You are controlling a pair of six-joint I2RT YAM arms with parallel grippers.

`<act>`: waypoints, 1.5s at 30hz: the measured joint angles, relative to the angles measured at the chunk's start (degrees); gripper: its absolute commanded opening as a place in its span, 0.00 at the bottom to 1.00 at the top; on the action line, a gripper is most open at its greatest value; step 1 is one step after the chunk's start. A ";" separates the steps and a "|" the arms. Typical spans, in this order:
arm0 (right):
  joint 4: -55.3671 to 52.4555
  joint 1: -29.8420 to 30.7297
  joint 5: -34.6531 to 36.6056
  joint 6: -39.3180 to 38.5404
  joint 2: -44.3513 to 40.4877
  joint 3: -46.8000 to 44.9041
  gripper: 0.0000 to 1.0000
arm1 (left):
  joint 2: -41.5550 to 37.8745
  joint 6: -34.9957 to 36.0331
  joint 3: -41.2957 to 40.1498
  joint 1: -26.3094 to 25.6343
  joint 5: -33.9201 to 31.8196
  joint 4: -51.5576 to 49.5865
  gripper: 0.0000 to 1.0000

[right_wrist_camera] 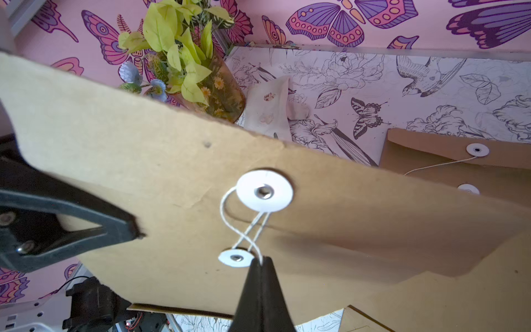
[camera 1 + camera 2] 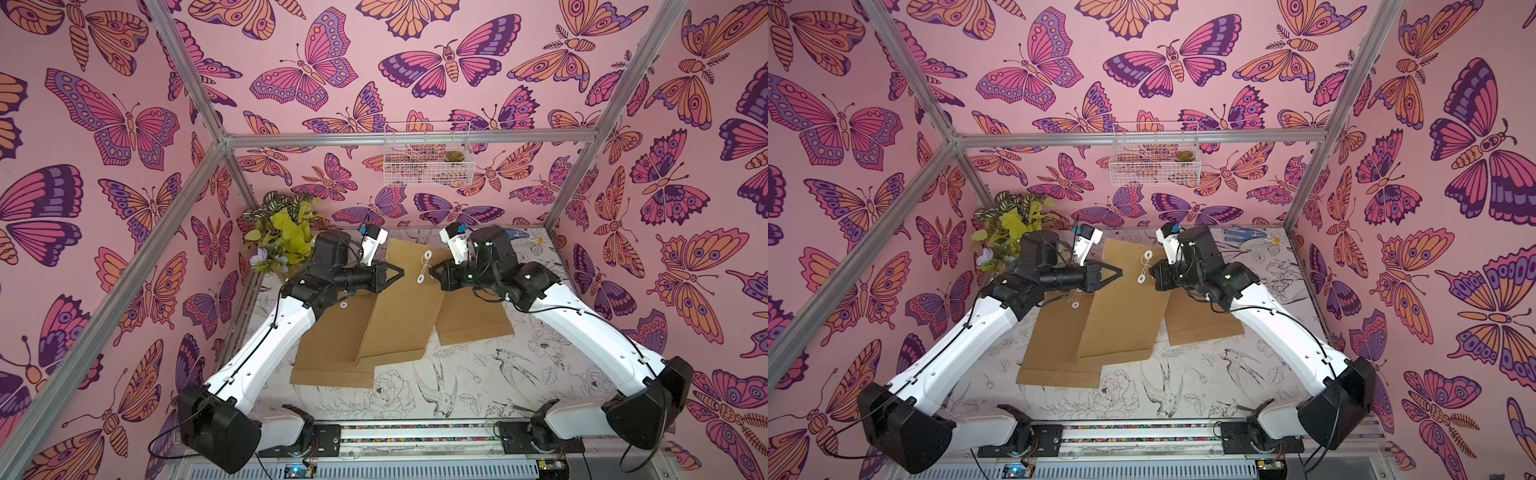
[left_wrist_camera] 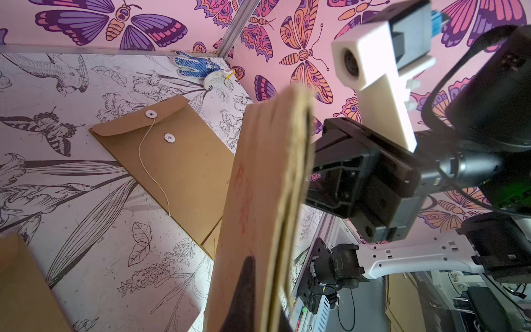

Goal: Close the mouth of the file bag
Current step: Close the file bag.

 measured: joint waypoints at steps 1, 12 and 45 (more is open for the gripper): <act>0.31 -0.52 -0.17 0.26 0.02 -0.55 0.00 | 0.00 -0.07 0.00 0.02 0.02 0.11 0.00; 1.77 -3.23 -1.73 1.75 1.14 -1.81 0.00 | -1.86 -0.59 0.00 0.11 1.09 0.09 0.00; -36.33 -0.31 5.20 -10.99 20.41 43.25 0.00 | 0.22 6.08 -0.17 -0.28 2.10 -1.90 0.00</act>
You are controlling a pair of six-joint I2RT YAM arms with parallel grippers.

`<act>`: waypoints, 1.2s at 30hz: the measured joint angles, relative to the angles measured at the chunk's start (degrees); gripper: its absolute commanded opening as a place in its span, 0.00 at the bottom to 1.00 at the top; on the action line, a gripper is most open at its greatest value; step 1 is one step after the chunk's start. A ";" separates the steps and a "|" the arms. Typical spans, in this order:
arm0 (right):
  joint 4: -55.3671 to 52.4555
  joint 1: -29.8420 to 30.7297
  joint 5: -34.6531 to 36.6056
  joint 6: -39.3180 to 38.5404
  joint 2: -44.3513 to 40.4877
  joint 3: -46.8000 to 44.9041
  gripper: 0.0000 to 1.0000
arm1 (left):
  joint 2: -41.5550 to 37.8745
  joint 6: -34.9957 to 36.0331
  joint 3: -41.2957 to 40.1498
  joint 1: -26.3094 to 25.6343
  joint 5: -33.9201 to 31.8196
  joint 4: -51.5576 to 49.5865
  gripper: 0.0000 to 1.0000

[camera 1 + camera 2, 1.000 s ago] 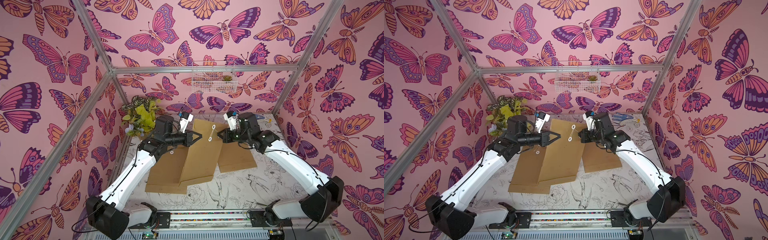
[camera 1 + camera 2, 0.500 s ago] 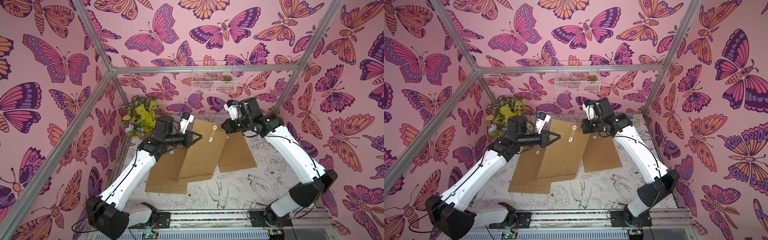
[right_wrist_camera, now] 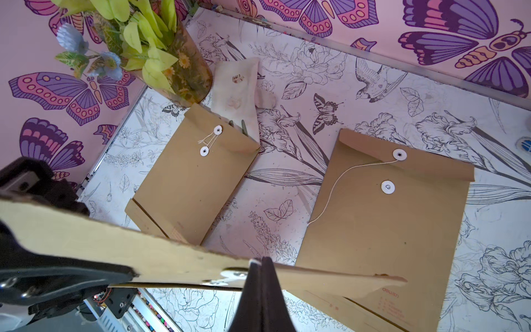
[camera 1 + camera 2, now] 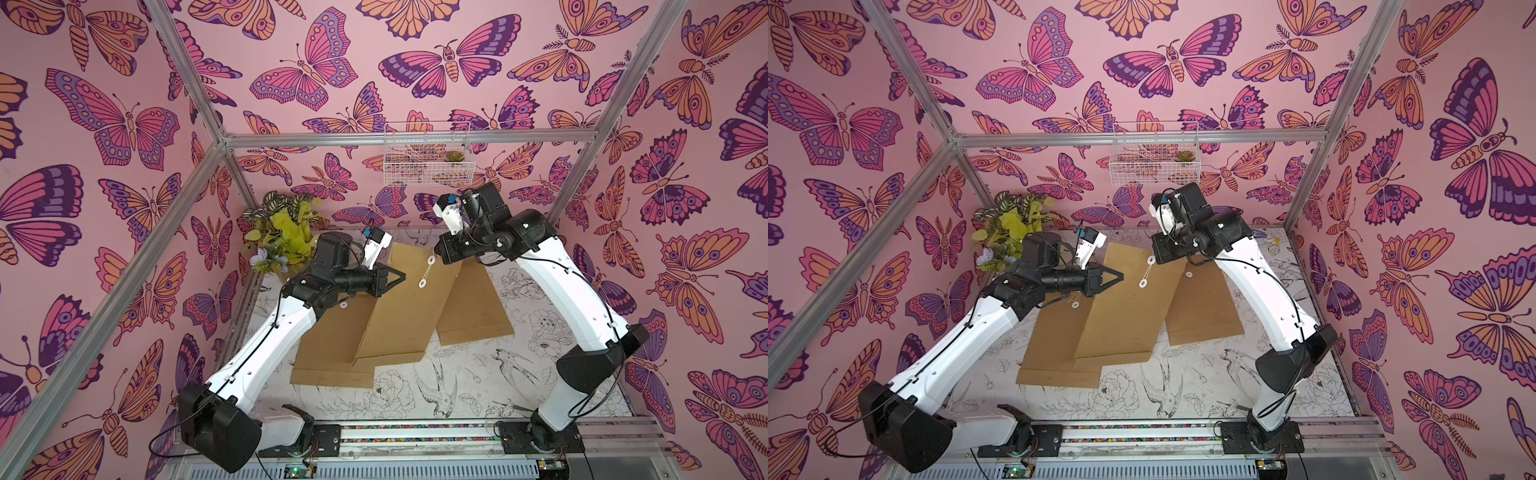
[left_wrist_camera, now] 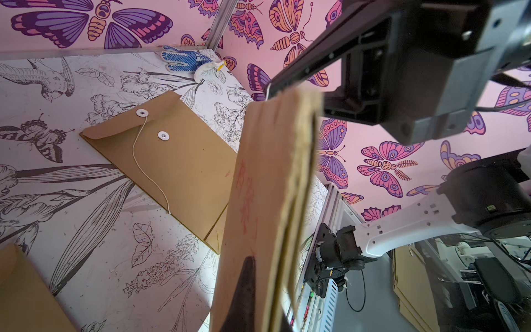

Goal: Close the mouth of the file bag
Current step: Close the file bag.

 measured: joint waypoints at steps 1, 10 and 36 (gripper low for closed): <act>-0.46 0.37 -0.02 0.00 0.24 0.66 0.00 | 0.00 0.04 0.02 0.00 0.00 0.02 0.00; -0.74 3.23 -1.40 1.09 0.94 1.05 0.00 | 0.02 0.07 0.09 -0.02 -0.37 -0.37 0.00; 26.05 1.62 -12.66 16.24 -20.90 -43.87 0.47 | -2.23 -7.28 0.59 6.32 -1.49 5.46 0.00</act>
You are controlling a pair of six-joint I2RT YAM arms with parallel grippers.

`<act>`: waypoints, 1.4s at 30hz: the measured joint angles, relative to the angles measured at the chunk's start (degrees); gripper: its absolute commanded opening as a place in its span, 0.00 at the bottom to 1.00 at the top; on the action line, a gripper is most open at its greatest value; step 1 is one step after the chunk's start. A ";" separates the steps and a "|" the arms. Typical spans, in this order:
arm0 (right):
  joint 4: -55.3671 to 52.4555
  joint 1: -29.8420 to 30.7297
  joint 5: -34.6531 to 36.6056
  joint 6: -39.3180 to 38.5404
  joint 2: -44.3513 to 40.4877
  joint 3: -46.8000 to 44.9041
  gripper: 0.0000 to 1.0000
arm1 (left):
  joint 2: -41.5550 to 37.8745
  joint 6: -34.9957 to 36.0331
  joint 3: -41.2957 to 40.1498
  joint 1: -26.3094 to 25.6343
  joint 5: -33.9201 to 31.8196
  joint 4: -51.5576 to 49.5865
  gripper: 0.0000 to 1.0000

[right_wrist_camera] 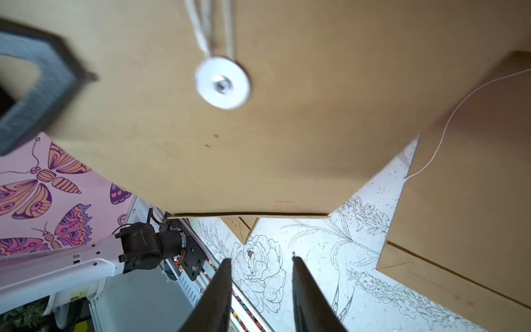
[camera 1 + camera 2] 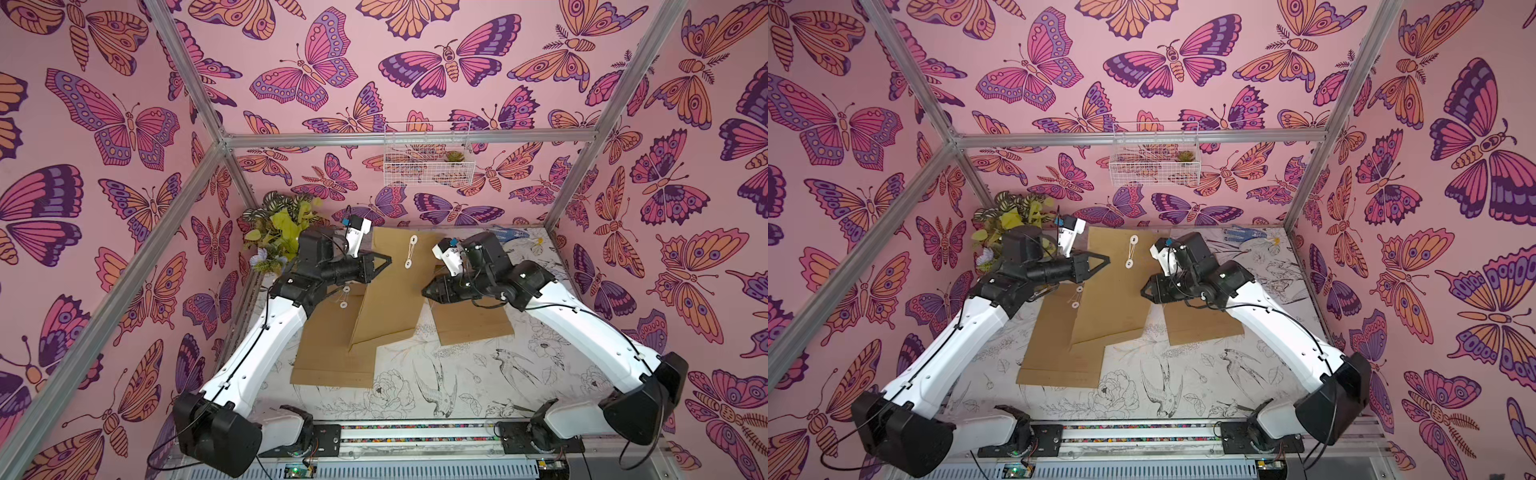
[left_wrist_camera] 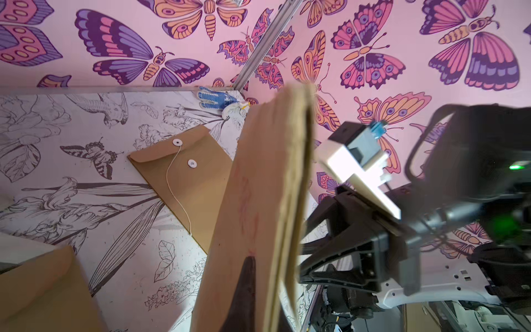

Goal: Close the mouth of the file bag
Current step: Close the file bag, then place the file bag at the file bag.

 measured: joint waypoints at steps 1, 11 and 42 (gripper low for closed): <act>1.05 -0.85 -0.13 0.31 -1.09 -1.84 0.51 | -0.33 -0.39 0.20 0.31 0.48 0.46 0.00; 24.61 -13.35 -14.12 3.72 -7.19 -19.54 0.87 | -1.38 -9.09 2.91 2.71 9.97 8.63 0.00; 53.75 -10.43 -26.43 30.18 -7.41 -34.42 0.00 | -8.17 -2.38 2.91 16.96 -7.63 -15.43 0.56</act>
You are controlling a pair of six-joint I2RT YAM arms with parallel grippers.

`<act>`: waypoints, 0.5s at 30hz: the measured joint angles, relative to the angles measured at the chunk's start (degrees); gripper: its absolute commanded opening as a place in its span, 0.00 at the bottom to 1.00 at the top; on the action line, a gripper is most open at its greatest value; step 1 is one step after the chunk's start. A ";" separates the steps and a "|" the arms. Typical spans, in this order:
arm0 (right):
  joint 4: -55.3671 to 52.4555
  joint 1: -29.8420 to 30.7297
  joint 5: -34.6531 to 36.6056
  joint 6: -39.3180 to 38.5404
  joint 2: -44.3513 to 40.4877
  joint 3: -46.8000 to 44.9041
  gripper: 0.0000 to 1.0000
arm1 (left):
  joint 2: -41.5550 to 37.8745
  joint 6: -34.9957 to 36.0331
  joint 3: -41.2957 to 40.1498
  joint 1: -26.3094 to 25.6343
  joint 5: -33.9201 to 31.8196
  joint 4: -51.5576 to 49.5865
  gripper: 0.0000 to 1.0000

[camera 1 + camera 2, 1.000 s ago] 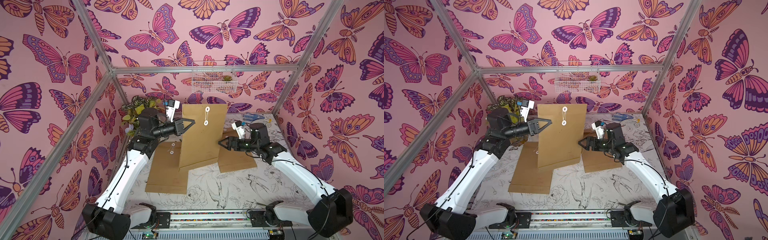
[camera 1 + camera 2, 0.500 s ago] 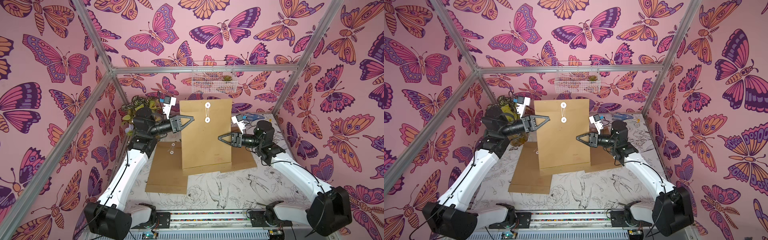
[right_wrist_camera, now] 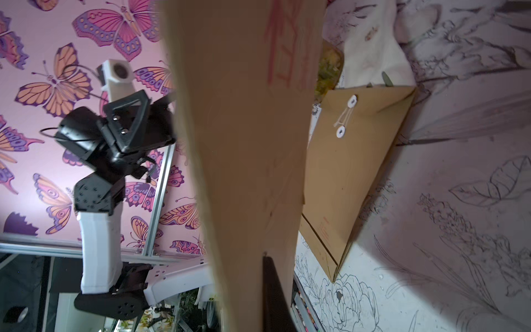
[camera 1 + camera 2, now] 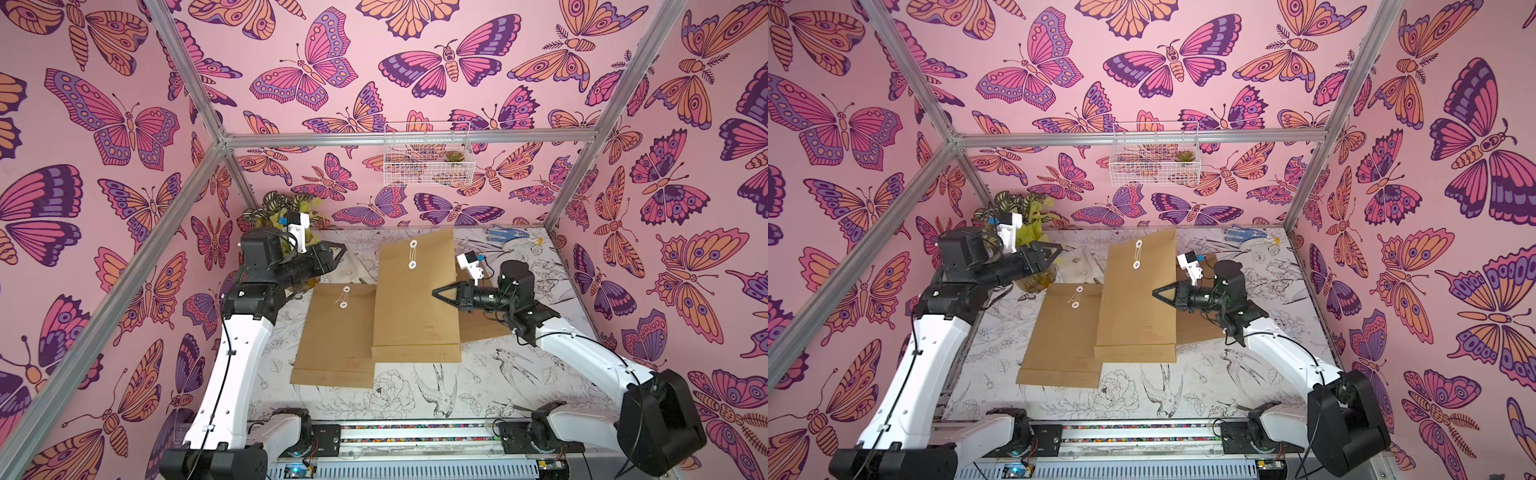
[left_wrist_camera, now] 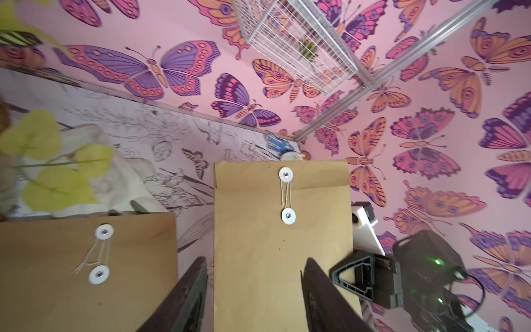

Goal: Close the mouth of the file bag
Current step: Place the file bag at the file bag.

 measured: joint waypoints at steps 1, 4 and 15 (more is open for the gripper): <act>-0.48 0.94 1.40 0.39 0.42 -0.42 0.00 | -0.46 0.83 0.28 -0.09 -1.11 -1.60 0.56; -1.05 3.19 4.96 1.40 3.69 -0.70 0.00 | -0.46 2.25 0.50 -2.23 -2.95 -4.20 0.56; -11.63 5.92 13.05 -4.61 19.32 3.43 0.00 | 7.58 4.37 0.55 -20.24 -7.21 -4.68 0.56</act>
